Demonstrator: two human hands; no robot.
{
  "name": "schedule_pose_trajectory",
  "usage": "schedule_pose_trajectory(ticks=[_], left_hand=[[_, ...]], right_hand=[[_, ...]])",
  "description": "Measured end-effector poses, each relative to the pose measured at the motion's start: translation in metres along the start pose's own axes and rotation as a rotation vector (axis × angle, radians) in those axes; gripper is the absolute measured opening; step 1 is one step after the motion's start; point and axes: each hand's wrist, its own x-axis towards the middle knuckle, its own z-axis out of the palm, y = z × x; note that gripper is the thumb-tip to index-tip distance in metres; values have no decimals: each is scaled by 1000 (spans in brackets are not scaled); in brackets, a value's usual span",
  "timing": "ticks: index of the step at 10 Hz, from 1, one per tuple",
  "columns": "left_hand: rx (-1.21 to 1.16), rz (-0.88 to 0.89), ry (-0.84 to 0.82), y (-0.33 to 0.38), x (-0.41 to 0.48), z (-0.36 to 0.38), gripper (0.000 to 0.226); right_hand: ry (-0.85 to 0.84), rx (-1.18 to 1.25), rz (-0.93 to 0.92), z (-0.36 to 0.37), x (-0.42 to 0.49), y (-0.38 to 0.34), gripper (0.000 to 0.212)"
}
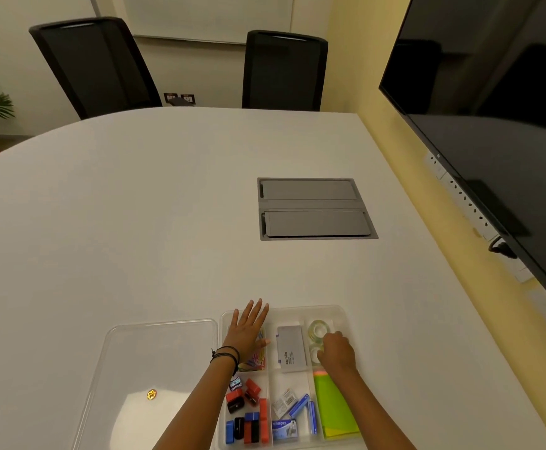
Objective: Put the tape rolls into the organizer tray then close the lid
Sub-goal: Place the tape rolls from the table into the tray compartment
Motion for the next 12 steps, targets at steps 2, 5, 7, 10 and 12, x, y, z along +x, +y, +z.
schedule_pose_trajectory(ticks=[2, 5, 7, 10, 12], left_hand=[[-3, 5, 5, -1, -1, 0, 76], [-8, 2, 4, -1, 0, 1, 76], [-13, 4, 7, -1, 0, 2, 77], [-22, 7, 8, -1, 0, 1, 77], [-16, 7, 10, -1, -1, 1, 77]], right_hand=[[23, 123, -30, 3, -2, 4, 33], [14, 75, 58, 2, -6, 1, 31], [11, 171, 45, 0, -2, -3, 27], [-52, 155, 48, 4, -2, 2, 22], [0, 129, 20, 1, -2, 1, 14]])
